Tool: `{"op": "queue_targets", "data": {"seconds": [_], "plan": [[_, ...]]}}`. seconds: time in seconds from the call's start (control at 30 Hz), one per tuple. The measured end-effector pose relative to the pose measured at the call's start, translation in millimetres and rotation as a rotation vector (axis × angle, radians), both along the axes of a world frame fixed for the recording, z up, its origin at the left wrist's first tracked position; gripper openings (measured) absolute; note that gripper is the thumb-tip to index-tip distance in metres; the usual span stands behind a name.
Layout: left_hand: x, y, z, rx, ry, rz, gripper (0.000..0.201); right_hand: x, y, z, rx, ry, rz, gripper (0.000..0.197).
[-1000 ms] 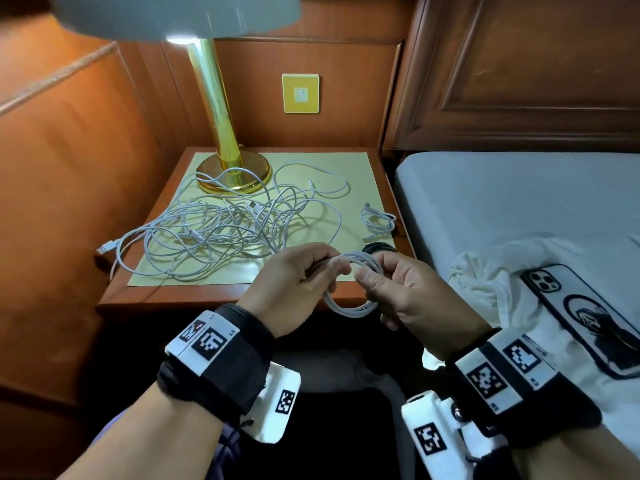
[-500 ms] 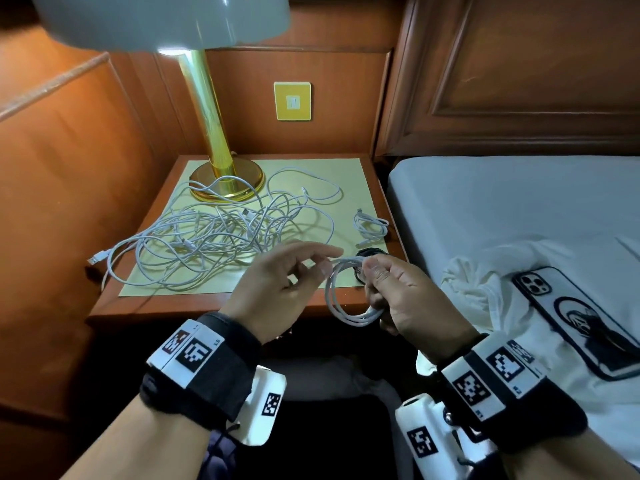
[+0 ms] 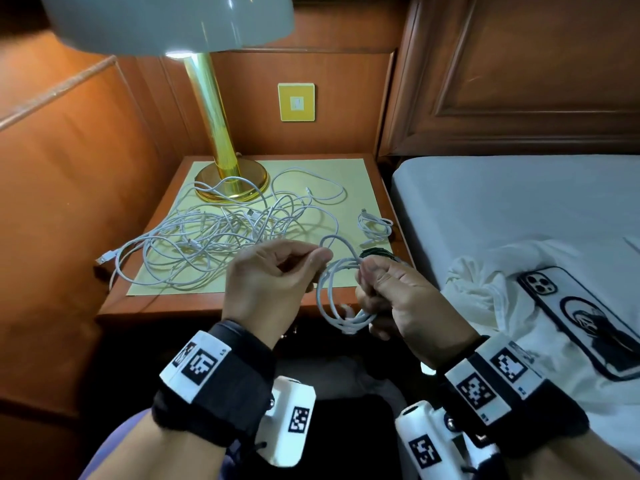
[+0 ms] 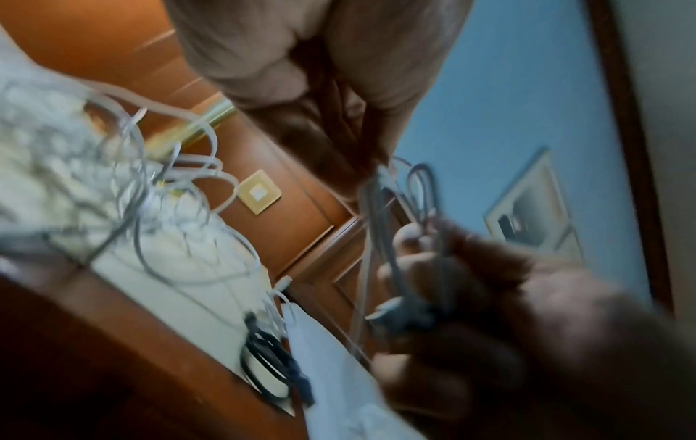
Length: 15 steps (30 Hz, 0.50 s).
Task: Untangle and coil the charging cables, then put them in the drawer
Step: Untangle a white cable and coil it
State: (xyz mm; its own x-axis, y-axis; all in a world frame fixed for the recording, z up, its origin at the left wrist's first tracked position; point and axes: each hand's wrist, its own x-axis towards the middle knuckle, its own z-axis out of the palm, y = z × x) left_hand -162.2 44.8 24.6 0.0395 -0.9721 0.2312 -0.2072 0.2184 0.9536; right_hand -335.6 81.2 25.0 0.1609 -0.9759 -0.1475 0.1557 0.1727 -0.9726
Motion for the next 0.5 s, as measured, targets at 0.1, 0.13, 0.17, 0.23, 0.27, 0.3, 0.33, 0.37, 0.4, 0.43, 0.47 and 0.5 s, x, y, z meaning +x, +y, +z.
{"op": "queue_targets", "data": {"seconds": [0.1, 0.13, 0.17, 0.23, 0.27, 0.3, 0.33, 0.37, 0.4, 0.43, 0.47, 0.5], "plan": [[-2, 2, 3, 0.218, 0.292, -0.118, 0.012, 3, -3, -7, -0.067, 0.073, -0.022, 0.038], [-2, 3, 4, 0.272, 0.348, -0.159, 0.020, 3, -4, -9, -0.097, 0.110, -0.035, 0.037], [-1, 3, 4, 0.307, 0.381, -0.204, 0.029, 3, -5, -12, -0.133, 0.164, -0.047, 0.036], [-2, 3, 2, 0.320, 0.367, -0.273, 0.040, 3, -6, -15, -0.194, 0.273, -0.061, 0.038], [-4, 4, -1, 0.319, 0.356, -0.296, 0.040, 3, -6, -15, -0.213, 0.302, -0.064, 0.038], [-7, 5, -2, 0.326, 0.372, -0.323, 0.039, 3, -6, -15, -0.223, 0.314, -0.072, 0.037], [-9, 5, -3, 0.345, 0.412, -0.350, 0.039, 3, -5, -13, -0.218, 0.312, -0.084, 0.036], [-11, 5, -3, 0.370, 0.470, -0.377, 0.039, 3, -5, -10, -0.218, 0.307, -0.093, 0.035], [-12, 4, -2, 0.391, 0.532, -0.401, 0.038, 3, -5, -8, -0.220, 0.307, -0.106, 0.034], [-11, 4, -1, 0.416, 0.594, -0.421, 0.038, 3, -6, -7, -0.234, 0.327, -0.119, 0.033], [-11, 3, 0, 0.441, 0.642, -0.434, 0.038, 3, -7, -7, -0.244, 0.350, -0.133, 0.033], [-11, 3, 2, 0.465, 0.668, -0.446, 0.039, 2, -9, -9, -0.252, 0.370, -0.144, 0.033]]}}
